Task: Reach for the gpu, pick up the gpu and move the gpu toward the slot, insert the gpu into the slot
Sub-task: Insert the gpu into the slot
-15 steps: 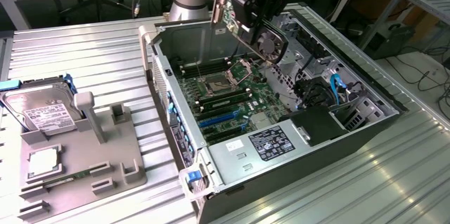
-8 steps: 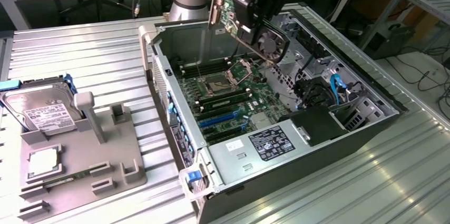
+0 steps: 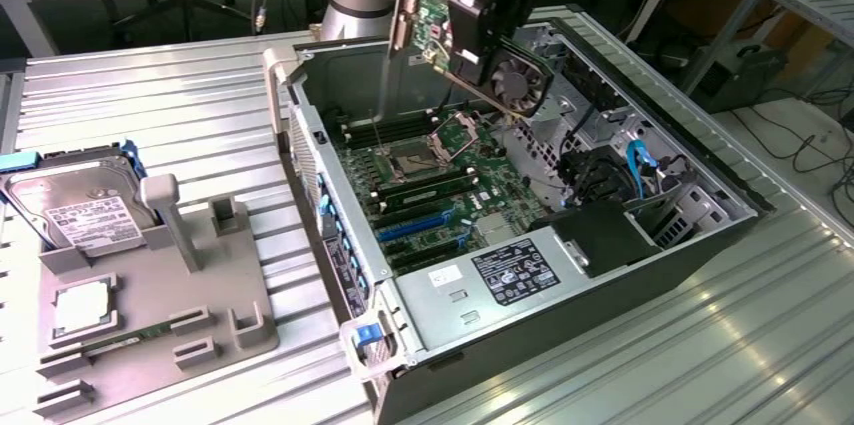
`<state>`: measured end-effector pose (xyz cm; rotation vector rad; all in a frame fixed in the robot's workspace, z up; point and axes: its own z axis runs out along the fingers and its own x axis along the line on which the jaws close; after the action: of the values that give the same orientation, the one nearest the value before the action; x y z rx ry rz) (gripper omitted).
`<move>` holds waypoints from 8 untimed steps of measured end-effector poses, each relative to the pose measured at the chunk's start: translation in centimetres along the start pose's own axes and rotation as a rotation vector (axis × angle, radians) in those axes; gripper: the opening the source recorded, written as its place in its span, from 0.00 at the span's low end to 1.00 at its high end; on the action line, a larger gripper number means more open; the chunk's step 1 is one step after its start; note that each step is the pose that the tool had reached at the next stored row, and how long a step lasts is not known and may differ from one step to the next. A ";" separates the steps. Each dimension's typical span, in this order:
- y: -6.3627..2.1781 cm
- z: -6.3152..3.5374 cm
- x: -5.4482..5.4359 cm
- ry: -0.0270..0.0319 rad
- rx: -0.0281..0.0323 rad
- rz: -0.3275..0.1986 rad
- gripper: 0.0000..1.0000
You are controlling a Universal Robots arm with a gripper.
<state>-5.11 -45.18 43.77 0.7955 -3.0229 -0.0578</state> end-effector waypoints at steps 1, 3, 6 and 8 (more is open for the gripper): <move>0.00 0.00 0.0 0.0005 0.0001 -0.011 0.28; 0.00 0.00 0.0 0.0022 0.0003 -0.055 0.28; 0.00 0.00 0.0 0.0043 0.0006 -0.108 0.28; 0.00 0.00 0.0 0.0051 0.0007 -0.129 0.28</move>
<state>-5.11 -45.18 43.77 0.9884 -2.9630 -0.0561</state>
